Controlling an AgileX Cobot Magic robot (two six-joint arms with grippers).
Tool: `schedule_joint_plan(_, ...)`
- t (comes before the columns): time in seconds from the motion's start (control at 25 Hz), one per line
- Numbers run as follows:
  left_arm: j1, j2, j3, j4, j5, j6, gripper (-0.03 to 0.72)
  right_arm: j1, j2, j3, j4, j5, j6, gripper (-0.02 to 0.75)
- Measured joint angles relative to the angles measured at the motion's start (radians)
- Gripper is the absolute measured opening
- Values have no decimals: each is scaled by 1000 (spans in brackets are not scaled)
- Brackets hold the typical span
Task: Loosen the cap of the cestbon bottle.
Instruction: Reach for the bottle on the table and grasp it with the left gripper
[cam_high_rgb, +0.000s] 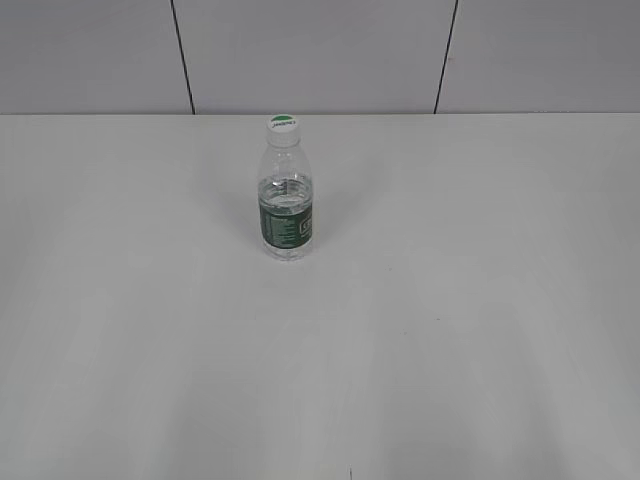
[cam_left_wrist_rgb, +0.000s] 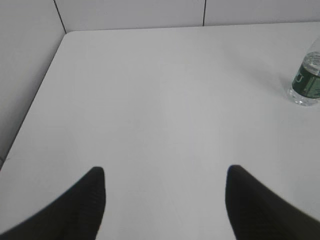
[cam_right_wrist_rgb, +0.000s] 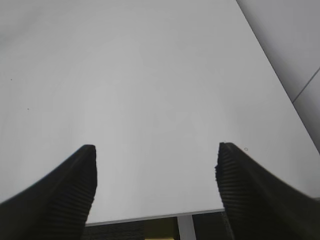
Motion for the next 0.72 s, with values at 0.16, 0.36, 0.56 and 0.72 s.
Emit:
schedule_joint_plan(0.16, 0, 0, 0, 0, 0, 0, 465, 0, 0, 0, 0, 0, 0, 566)
schedule_joint_plan(0.36, 0, 0, 0, 0, 0, 0, 465, 0, 0, 0, 0, 0, 0, 566)
schedule_joint_plan(0.56, 0, 0, 0, 0, 0, 0, 465, 0, 0, 0, 0, 0, 0, 566)
schedule_joint_plan(0.72, 0, 0, 0, 0, 0, 0, 465, 0, 0, 0, 0, 0, 0, 566)
